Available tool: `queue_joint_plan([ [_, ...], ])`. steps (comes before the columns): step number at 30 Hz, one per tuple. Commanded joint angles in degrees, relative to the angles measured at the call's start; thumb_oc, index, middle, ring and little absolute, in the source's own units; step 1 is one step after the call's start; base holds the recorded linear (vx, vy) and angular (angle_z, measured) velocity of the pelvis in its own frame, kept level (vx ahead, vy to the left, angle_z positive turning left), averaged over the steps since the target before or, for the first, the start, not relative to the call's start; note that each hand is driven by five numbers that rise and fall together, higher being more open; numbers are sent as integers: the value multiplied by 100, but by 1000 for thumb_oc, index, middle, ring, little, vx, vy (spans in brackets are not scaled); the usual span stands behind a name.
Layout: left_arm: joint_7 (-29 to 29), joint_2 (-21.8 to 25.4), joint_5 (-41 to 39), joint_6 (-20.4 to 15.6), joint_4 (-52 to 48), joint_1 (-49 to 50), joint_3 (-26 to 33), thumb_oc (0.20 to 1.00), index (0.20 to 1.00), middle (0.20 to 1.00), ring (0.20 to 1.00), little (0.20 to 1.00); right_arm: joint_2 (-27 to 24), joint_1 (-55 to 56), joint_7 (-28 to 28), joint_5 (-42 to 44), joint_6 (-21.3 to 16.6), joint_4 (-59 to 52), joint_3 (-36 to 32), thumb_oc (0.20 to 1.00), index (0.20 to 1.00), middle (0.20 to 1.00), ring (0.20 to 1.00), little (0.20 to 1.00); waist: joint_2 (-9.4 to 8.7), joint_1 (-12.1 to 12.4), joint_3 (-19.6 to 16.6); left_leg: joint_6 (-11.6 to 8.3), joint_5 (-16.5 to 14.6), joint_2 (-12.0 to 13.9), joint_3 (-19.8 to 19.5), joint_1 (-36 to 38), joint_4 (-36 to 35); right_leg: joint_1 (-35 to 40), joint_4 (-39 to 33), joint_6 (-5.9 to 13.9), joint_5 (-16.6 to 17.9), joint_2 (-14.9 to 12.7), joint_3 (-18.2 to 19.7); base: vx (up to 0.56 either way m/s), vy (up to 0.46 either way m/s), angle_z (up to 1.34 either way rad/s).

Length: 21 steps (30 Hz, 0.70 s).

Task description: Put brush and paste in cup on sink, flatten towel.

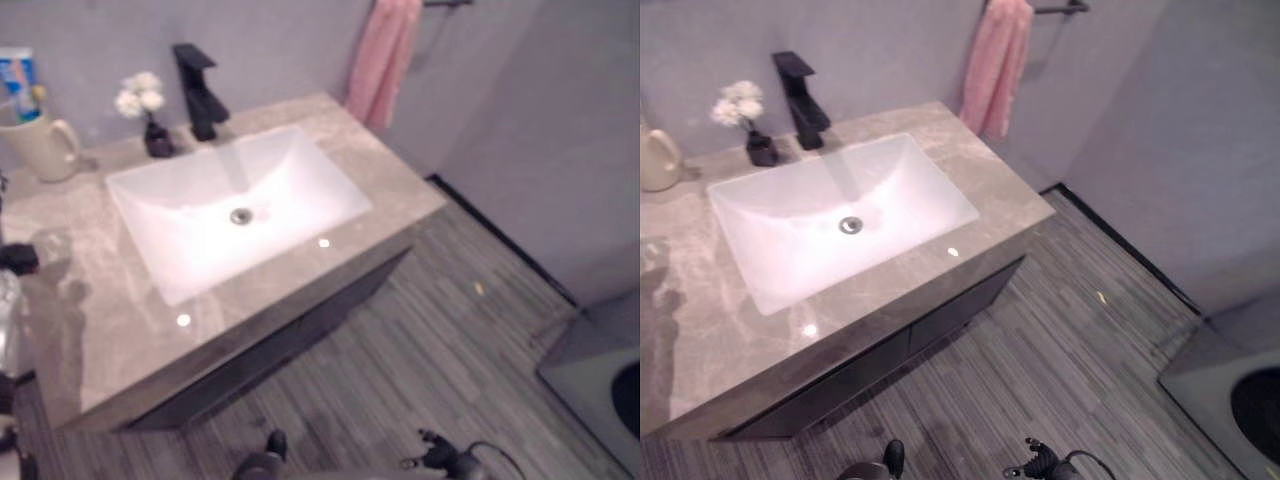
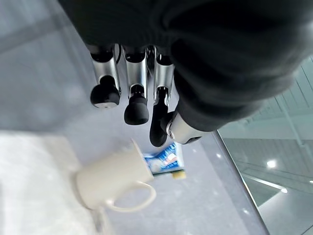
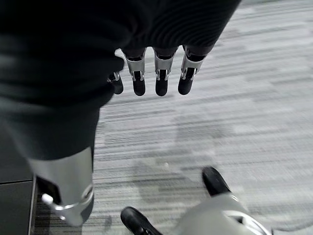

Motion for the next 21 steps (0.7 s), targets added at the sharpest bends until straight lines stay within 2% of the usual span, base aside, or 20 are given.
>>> queue_joint_plan([
  [1,115,-200,598,-247,-763,180,50,200,200,200,200,200,49,-172,-124,-165,-36,-94,-147,1000,1000,1000,1000,1000,-3,212,-85,504,-685,-649,-976,242,331,-736,1478,-31,1482,-33,520,-59,184,77],
  [3,81,-392,703,-296,-1074,350,36,200,200,200,200,200,40,-165,-125,-116,-104,-197,-139,1000,1000,1000,1000,1000,48,196,-31,539,-671,-648,-1082,284,410,-1011,1991,-84,1230,162,744,-33,83,57],
  [5,58,-435,821,-301,-1296,452,36,200,200,200,200,200,-8,-83,-130,-67,-159,-390,-101,1000,1000,1000,1000,1000,76,175,-74,501,-588,-623,-1222,351,405,-1223,1569,-346,271,523,959,46,-7,50],
  [6,32,-420,899,-330,-1474,544,129,200,200,200,200,200,-16,-56,-85,-63,-171,-410,-103,1000,1000,1000,1000,1000,82,227,-91,448,-531,-606,-1258,362,392,-1344,1315,-411,69,470,833,82,-29,39],
  [7,27,-482,886,-372,-1635,653,220,200,200,200,200,200,-21,-77,-90,-97,-182,-394,-64,1000,1000,1000,1000,1000,120,307,-107,398,-578,-527,-1237,392,377,-1296,746,-450,-48,278,516,79,-68,20],
  [8,-1,-521,752,-428,-1696,774,280,200,200,200,200,200,-42,-106,-88,-129,-188,-397,-3,1000,1000,1000,1000,1000,168,288,-64,337,-604,-468,-1350,413,369,-1293,209,-509,-80,308,548,57,-114,13],
  [10,-15,-551,488,-553,-1688,768,198,200,200,200,200,200,-62,-109,-103,-127,-186,-352,41,1000,1000,1000,1000,1000,182,199,24,223,-649,-391,-1532,478,330,-1396,-585,-496,-9,563,1053,46,-135,35],
  [12,-16,-548,486,-555,-1685,762,196,200,200,200,200,200,-60,-112,-103,-127,-187,-351,38,1000,1000,1000,1000,1000,179,201,23,220,-633,-392,-1531,464,332,-1378,-652,-501,40,568,1050,70,-121,84],
  [13,-28,-586,376,-572,-1618,599,41,200,200,200,200,200,-44,-64,-116,-161,-174,-272,44,1000,1000,1000,1000,1000,94,150,95,47,-691,-348,-1800,502,378,-1246,-879,-478,-99,646,1102,112,-179,40],
  [18,-28,-586,376,-572,-1617,599,41,200,200,200,200,200,-43,-65,-116,-161,-174,-271,44,1000,1000,1000,1000,1000,96,137,98,46,-689,-349,-1812,503,378,-1237,-885,-477,-98,644,1089,22,-36,62],
  [19,-28,-586,376,-572,-1617,599,41,200,200,200,200,200,-43,-65,-116,-161,-174,-271,44,1000,1000,1000,1000,1000,96,137,98,46,-689,-349,-1812,503,378,-1237,-885,-477,-98,644,1089,533,-626,2],
  [20,-277,-808,108,-618,-1859,1076,275,200,200,200,200,200,-198,-42,-225,-14,-171,92,-231,1000,1000,1000,1000,1000,-86,105,-138,-257,-593,-107,-2123,469,365,-691,-1614,-764,-344,914,574,588,-680,3],
  [21,-276,-810,79,-632,-1897,1111,307,200,200,200,200,200,-212,-67,-265,44,-186,79,-261,1000,1000,1000,1000,1000,-84,67,-165,-314,-531,-61,-2137,463,307,-666,-1665,-797,-368,935,517,645,-732,56],
])
